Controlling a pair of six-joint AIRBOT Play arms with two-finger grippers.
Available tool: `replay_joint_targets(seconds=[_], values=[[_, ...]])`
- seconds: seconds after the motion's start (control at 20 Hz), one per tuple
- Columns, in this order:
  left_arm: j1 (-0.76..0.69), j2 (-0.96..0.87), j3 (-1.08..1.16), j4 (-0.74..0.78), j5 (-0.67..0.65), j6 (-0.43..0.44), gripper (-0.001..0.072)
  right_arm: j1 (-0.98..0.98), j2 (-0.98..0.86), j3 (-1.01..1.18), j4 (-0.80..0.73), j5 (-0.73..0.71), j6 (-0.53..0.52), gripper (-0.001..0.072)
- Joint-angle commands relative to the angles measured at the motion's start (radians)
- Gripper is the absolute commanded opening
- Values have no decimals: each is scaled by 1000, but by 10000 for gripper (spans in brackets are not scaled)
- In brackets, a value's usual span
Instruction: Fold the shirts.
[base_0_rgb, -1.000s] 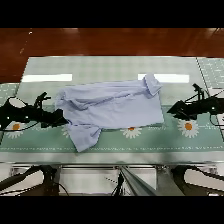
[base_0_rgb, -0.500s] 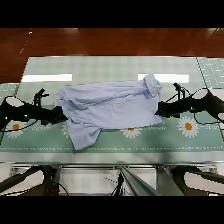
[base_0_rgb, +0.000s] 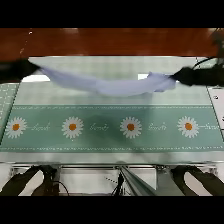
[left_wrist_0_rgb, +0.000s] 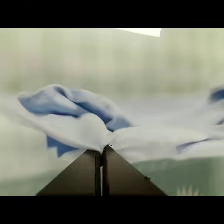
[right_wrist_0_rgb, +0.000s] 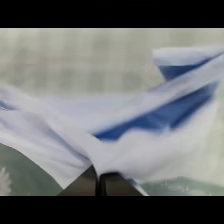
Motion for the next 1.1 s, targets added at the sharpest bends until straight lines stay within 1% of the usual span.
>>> replay_joint_targets(seconds=[0.0,0.05,0.1,0.2,0.25,0.3,0.4,0.55,0.65,0.8,0.85,0.9,1.0,1.05], values=[[0,179,283,8,135,2,20,-44,202,224,-68,-72,72,19],[0,214,358,26,169,2,20,-61,237,283,-103,-87,96,19],[0,237,423,45,174,1,20,-79,264,336,-137,-88,112,19],[0,270,534,95,137,-14,20,-112,311,423,-193,-62,138,19],[0,282,581,139,86,-44,19,-120,323,454,-211,-27,151,19],[0,288,621,192,16,-79,19,-123,335,485,-228,29,168,19],[0,293,690,292,-175,-131,19,-123,340,542,-259,171,193,19],[0,294,755,367,-468,-138,19,-123,340,609,-311,342,202,19],[0,293,790,369,-607,-170,19,-123,340,654,-340,435,217,19],[0,278,798,428,-760,-207,18,-123,329,677,-443,556,214,18],[0,264,793,426,-794,-230,18,-123,310,677,-437,633,204,18],[0,253,788,398,-792,-235,18,-120,281,677,-389,697,215,18],[0,208,788,364,-792,-236,18,-111,212,677,-315,723,207,18],[0,172,788,373,-792,-233,18,-111,158,676,-322,742,209,18]])
